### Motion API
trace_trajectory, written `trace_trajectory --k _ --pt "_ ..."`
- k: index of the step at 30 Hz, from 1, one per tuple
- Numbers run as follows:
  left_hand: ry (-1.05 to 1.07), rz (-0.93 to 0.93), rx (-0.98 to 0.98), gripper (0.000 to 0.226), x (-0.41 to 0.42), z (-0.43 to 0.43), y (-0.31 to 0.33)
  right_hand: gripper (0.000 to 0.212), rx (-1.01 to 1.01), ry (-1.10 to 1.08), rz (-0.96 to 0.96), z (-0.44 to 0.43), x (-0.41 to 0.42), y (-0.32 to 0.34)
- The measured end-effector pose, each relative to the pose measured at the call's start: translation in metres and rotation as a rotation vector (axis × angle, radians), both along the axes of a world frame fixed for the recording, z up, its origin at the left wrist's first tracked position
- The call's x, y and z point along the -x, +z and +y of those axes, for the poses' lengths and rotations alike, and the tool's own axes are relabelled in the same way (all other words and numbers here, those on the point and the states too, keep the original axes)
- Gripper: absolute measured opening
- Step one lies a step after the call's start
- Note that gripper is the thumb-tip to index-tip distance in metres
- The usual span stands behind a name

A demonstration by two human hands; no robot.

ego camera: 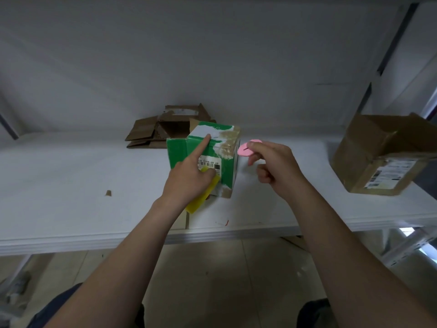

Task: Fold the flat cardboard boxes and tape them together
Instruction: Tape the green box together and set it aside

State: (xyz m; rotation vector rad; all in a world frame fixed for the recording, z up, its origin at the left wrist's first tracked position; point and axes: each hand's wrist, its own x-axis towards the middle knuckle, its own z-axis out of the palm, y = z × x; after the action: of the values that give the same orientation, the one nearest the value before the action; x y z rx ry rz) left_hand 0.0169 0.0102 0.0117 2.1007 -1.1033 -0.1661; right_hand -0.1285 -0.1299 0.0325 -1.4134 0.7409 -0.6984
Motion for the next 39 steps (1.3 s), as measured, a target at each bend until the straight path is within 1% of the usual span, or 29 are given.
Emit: trace_trajectory --k 3,5,8,9,11,13,14,16,19,21,23,26,28,30,32,36,38,39 --pt "-0.003 0.019 0.005 0.079 0.002 0.001 0.000 0.015 -0.100 -0.019 -0.094 -0.001 0.001 0.004" --pt "0.001 0.006 0.000 0.080 0.002 0.000 -0.001 0.013 -0.102 0.007 -0.147 0.002 0.000 0.008" --pt "0.023 0.010 0.021 0.080 0.002 0.002 0.000 0.024 -0.087 0.085 -0.209 0.007 -0.003 0.013" --pt "0.023 0.031 0.050 0.075 0.002 0.002 0.000 0.027 -0.082 0.102 -0.219 0.009 -0.005 0.016" --pt "0.037 0.101 0.107 0.056 0.002 0.003 0.001 0.032 -0.070 0.130 -0.233 0.011 -0.006 0.019" --pt "0.071 0.119 0.102 0.041 0.001 0.003 0.004 0.034 -0.027 0.169 -0.232 0.012 -0.006 0.020" --pt "0.083 0.107 0.074 0.036 0.000 0.003 0.005 0.035 0.033 0.174 -0.208 0.012 -0.006 0.020" --pt "0.093 0.085 0.028 0.031 -0.002 0.004 0.007 0.034 0.236 0.115 -0.117 0.010 -0.005 0.018" --pt "0.115 0.087 -0.022 0.024 -0.003 0.004 0.007 0.022 0.550 -0.060 -0.010 0.009 -0.004 0.015" --pt "0.133 0.092 -0.051 0.018 -0.004 0.003 0.007 0.017 0.721 -0.129 0.050 0.012 -0.004 0.011" --pt "0.142 0.108 -0.066 0.018 -0.005 0.002 0.007 0.017 0.838 -0.107 0.101 0.014 -0.006 0.006" --pt "0.131 0.142 -0.077 0.020 -0.006 0.000 0.006 0.016 1.028 -0.012 0.131 0.012 -0.017 -0.003" --pt "0.140 0.150 -0.067 0.021 -0.005 -0.001 0.006 0.018 1.061 0.060 0.162 0.012 -0.024 -0.008" --pt "0.165 0.160 -0.042 0.019 -0.006 -0.001 0.007 0.022 1.090 0.076 0.221 0.013 -0.027 -0.011" --pt "0.191 0.156 -0.013 0.018 -0.007 0.000 0.009 0.023 1.116 0.055 0.250 0.013 -0.029 -0.015" --pt "0.219 0.063 0.024 0.016 -0.007 0.002 0.011 0.023 1.133 0.009 0.264 0.016 -0.029 -0.016" --pt "0.232 0.039 0.017 0.016 -0.005 0.002 0.012 0.019 1.162 -0.051 0.285 0.020 -0.032 -0.019" --pt "0.234 0.034 0.014 0.015 -0.004 0.003 0.012 0.021 1.185 -0.087 0.298 0.022 -0.033 -0.020"
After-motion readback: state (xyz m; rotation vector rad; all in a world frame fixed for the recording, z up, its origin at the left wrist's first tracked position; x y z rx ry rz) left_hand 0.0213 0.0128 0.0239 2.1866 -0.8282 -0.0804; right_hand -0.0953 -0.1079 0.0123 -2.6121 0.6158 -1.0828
